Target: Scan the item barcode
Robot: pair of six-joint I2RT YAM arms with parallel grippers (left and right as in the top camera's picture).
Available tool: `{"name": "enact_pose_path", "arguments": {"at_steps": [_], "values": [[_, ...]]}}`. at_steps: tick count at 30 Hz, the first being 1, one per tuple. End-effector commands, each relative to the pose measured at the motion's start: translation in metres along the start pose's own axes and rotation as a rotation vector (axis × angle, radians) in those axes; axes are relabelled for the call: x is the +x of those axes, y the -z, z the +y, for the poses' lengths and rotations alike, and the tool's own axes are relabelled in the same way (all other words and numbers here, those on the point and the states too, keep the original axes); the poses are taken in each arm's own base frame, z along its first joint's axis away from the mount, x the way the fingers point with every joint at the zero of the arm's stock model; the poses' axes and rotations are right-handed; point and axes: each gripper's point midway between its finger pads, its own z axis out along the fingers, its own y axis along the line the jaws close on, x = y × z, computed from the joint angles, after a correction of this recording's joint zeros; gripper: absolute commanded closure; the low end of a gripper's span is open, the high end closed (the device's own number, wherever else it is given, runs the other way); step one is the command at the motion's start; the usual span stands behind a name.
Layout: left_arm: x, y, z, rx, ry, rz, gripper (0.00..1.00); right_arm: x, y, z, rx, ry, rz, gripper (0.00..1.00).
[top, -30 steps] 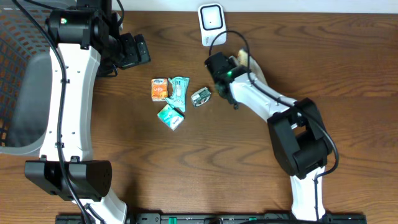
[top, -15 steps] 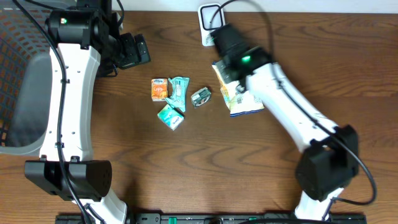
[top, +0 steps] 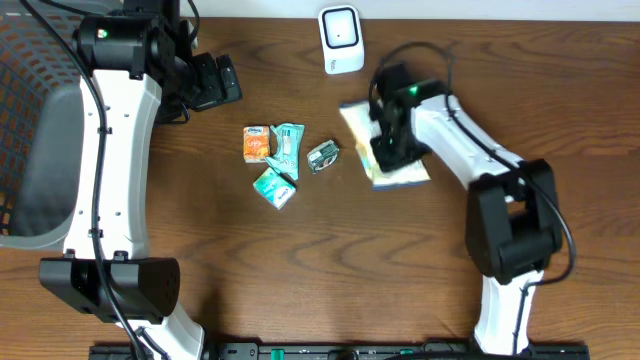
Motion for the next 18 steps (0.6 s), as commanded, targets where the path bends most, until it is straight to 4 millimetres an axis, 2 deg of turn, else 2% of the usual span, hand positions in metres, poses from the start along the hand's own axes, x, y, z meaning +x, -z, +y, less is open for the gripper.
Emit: {"name": "enact_pose_path", "arguments": {"at_steps": [1,3,4,7,10,14,18], "values": [[-0.002,-0.001,0.004,-0.016,0.000,-0.001,0.02,0.009,-0.006,0.009,-0.015,-0.021,0.040,0.99],[-0.002,-0.001,0.004,-0.016,0.000,-0.001,0.02,0.004,0.005,0.008,-0.013,-0.022,0.015,0.99],[-0.002,-0.001,0.004,-0.015,0.000,0.000,0.02,-0.004,0.021,0.003,0.005,-0.028,-0.025,0.99],[-0.002,-0.001,0.004,-0.016,0.000,-0.001,0.02,-0.022,0.048,-0.004,0.033,-0.034,-0.115,0.99],[-0.002,-0.001,0.004,-0.016,0.000,-0.001,0.02,-0.047,0.064,-0.003,0.036,-0.032,-0.228,0.90],[-0.002,-0.001,0.004,-0.016,0.000,-0.001,0.02,-0.069,0.064,-0.003,0.035,-0.024,-0.311,0.91],[-0.002,-0.001,0.004,-0.016,0.000,-0.001,0.02,-0.075,0.047,-0.003,0.034,-0.022,-0.306,0.94]]}}
